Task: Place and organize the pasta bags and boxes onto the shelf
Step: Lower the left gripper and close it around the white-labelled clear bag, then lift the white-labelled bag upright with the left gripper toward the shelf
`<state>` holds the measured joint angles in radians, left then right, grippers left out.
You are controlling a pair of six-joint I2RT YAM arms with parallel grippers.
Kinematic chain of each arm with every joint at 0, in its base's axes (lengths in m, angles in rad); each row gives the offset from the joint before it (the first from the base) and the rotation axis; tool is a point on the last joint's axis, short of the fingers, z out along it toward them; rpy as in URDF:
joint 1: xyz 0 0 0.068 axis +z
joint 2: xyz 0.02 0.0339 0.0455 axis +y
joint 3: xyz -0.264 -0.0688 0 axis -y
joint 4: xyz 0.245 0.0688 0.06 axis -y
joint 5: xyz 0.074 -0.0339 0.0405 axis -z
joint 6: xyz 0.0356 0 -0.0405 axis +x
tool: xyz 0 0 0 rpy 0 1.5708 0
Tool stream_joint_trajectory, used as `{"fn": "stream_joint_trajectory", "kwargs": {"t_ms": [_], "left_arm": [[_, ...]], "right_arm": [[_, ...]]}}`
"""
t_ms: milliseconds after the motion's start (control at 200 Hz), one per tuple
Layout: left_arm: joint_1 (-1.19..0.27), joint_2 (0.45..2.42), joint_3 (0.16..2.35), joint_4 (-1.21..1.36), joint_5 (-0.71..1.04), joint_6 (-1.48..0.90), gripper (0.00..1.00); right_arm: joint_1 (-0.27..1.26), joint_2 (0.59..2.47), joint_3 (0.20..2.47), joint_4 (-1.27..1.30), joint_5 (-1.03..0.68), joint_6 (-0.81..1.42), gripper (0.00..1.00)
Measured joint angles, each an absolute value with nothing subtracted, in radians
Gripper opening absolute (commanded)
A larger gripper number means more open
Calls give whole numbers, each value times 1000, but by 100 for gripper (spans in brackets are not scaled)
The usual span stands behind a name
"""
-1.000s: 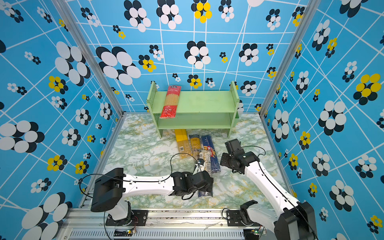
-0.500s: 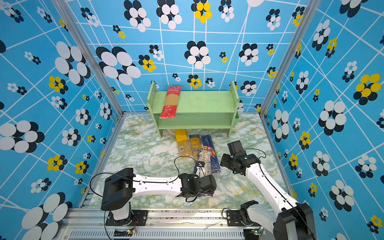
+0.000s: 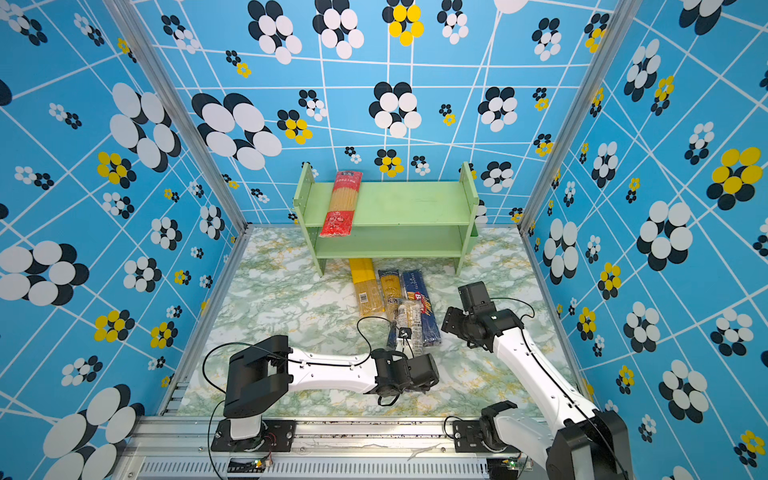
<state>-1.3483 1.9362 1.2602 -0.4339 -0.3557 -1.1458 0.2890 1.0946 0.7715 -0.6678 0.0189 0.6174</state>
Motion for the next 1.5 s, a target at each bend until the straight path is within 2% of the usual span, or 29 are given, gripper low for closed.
{"fn": "stream_joint_trajectory", "kwargs": {"t_ms": [365, 435, 505, 580, 810, 930, 950, 1010, 1150, 1265, 1335, 1500], "left_arm": [[-1349, 1956, 1265, -443, -353, -1160, 99], [-1349, 1956, 1265, -443, -355, -1160, 91], [-1349, 1956, 1265, -442, -356, -1161, 76], [-1350, 1956, 1264, -443, -360, -1156, 66], [-1349, 1926, 1211, -422, -375, -1161, 57], [-1349, 1900, 1176, -409, -385, -1161, 45], [-1349, 1895, 1170, -406, -386, -1160, 38], [-1349, 1878, 1151, -396, -389, -1158, 30], [-1349, 1859, 1130, -385, -394, -1159, 23], [-1349, 1849, 1116, -379, -394, -1156, 11], [-1348, 1845, 1111, -377, -394, -1154, 0], [-1348, 1827, 1094, -373, -389, -1126, 0]], "right_arm": [[286, 1084, 760, -667, 15, 617, 75], [286, 1083, 760, -667, 15, 617, 75], [286, 1082, 760, -667, 15, 617, 75], [286, 1082, 760, -667, 15, 617, 74], [285, 1077, 759, -667, 15, 618, 75], [285, 1072, 759, -667, 15, 618, 75], [285, 1071, 759, -667, 15, 618, 75], [285, 1070, 759, -667, 15, 618, 75], [284, 1070, 759, -667, 15, 618, 75], [284, 1070, 759, -667, 15, 618, 75], [284, 1070, 759, -667, 15, 618, 75], [284, 1070, 759, -668, 16, 618, 75]]}}
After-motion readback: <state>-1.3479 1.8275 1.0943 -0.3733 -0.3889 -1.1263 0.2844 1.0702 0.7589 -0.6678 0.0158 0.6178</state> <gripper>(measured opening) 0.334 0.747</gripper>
